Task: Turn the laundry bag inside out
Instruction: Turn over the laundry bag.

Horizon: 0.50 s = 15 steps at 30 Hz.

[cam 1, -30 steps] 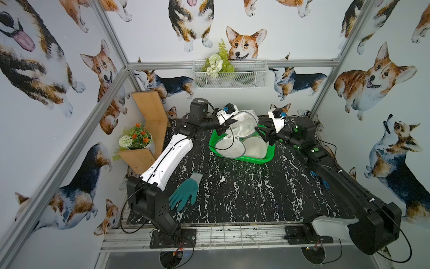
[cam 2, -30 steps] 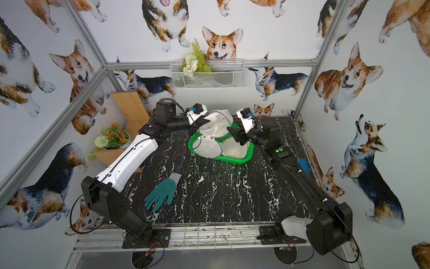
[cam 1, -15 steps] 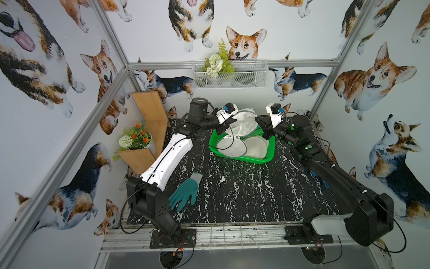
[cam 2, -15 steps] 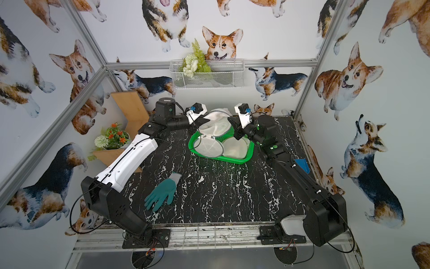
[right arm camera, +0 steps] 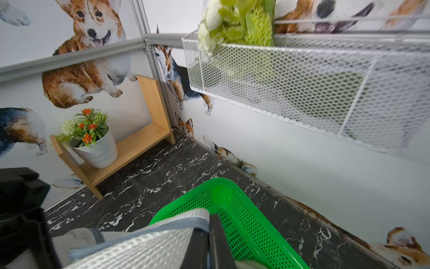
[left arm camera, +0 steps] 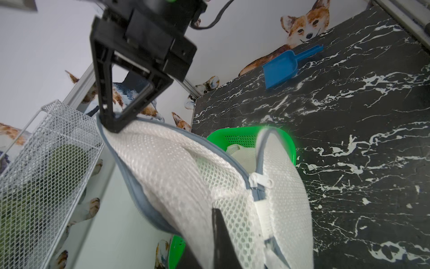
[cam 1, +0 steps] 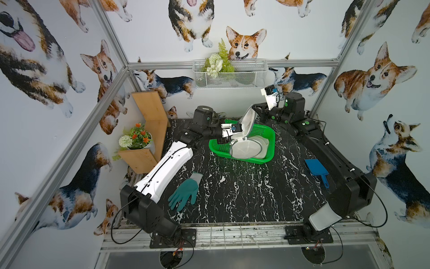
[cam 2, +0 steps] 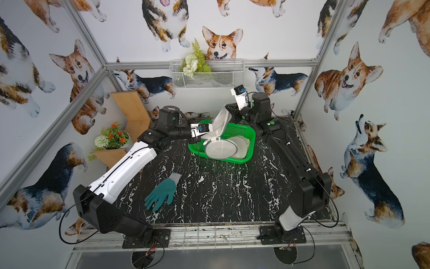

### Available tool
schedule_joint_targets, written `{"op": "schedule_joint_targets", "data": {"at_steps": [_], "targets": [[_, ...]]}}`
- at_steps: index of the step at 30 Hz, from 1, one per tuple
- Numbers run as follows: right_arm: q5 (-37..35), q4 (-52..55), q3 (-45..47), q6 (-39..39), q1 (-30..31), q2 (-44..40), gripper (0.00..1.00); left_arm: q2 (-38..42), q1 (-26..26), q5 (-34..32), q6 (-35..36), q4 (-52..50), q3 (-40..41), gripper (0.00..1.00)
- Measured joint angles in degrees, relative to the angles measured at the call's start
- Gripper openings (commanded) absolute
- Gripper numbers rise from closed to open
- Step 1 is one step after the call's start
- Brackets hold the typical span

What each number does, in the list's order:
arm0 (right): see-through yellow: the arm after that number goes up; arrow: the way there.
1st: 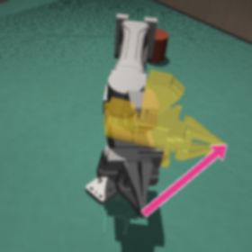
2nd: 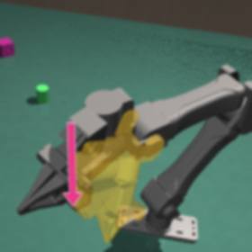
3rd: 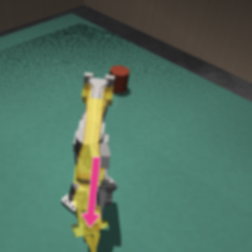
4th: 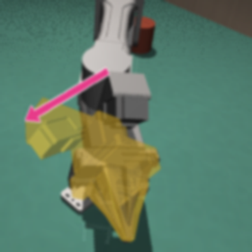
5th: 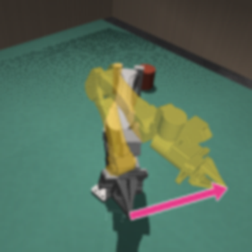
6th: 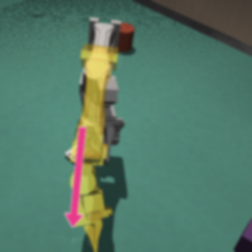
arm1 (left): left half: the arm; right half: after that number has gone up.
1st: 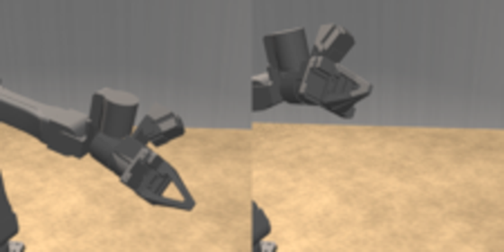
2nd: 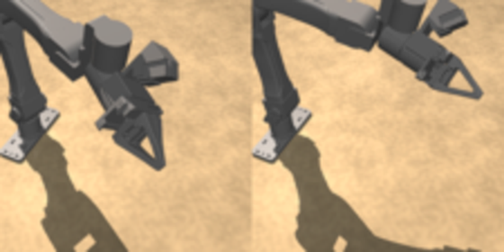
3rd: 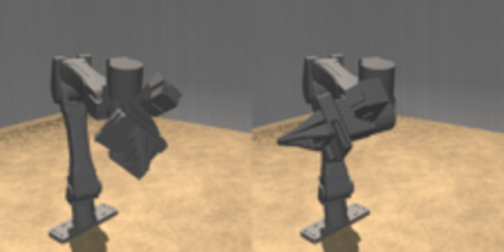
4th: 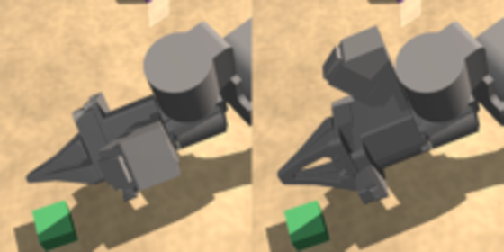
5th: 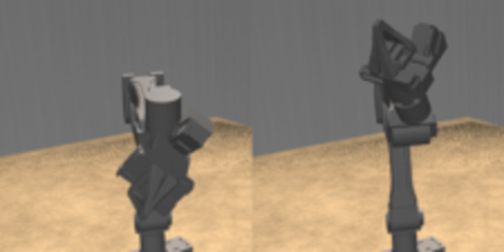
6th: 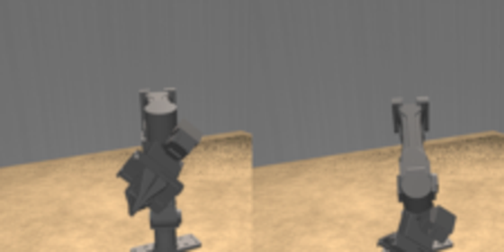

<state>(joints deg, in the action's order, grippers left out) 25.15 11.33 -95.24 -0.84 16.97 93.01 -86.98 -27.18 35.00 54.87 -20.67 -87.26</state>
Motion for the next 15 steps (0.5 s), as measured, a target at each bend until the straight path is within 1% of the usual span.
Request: {"op": "schedule_joint_targets", "data": {"at_steps": [4, 7, 10, 12, 15], "targets": [[3.13, 8.81, -6.97, -2.19, 0.00, 5.88, 0.00, 1.95, -0.22, -1.46, 0.57, 2.60, 2.12, 0.00], [4.90, 13.90, -8.44, -2.93, 0.00, 8.52, 0.01, 3.69, 0.66, -2.03, -2.58, 6.27, 4.94, 0.00], [4.90, 16.79, -8.31, -2.69, -0.22, 9.18, 0.15, 5.01, 2.08, -2.99, -7.30, 10.21, 7.78, 0.00], [4.07, 16.83, -7.08, -1.40, -0.57, 8.00, 0.29, 5.46, 2.54, -3.26, -10.54, 12.52, 9.05, 0.00], [1.31, 15.02, -3.15, 1.51, -1.27, 4.35, 0.47, 5.73, 3.19, -3.21, -15.43, 15.69, 9.46, 0.00]]}}
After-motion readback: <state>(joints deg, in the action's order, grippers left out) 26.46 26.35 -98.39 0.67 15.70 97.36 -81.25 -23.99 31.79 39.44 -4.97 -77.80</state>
